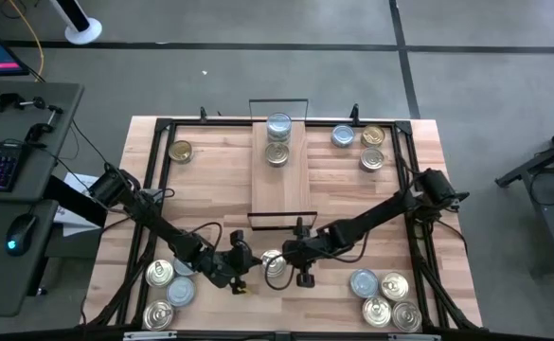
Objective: Stack canned seafood by type on shelf
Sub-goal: Stack the pink and blue tuna can on top of the pink and blue tuna can on the shelf
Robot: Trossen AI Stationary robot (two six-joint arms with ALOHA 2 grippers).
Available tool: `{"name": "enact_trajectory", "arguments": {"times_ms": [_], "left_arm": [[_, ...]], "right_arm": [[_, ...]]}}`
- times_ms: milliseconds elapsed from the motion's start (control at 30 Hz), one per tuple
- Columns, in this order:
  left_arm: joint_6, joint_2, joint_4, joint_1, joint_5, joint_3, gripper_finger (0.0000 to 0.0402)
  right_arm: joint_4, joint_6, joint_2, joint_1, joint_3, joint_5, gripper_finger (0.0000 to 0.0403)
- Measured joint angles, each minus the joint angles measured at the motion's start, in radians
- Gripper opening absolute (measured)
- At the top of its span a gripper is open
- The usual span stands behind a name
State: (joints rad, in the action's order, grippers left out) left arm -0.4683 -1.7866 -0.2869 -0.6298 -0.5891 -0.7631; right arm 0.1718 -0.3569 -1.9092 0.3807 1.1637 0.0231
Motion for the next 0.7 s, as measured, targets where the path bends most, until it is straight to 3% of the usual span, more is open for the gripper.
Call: {"name": "enact_trajectory", "arguments": {"times_ms": [433,700], "left_arm": [[-0.067,-0.001,0.033,-0.022,-0.006,0.000,0.0000],[-0.135,-0.097,-0.050,-0.033,-0.008,0.002,0.0000]], "right_arm": [[-0.058,0.063,0.012,0.041,0.097,0.001,0.0000],[-0.048,0.112,0.013,0.023,0.145,0.047,0.0000]]}}
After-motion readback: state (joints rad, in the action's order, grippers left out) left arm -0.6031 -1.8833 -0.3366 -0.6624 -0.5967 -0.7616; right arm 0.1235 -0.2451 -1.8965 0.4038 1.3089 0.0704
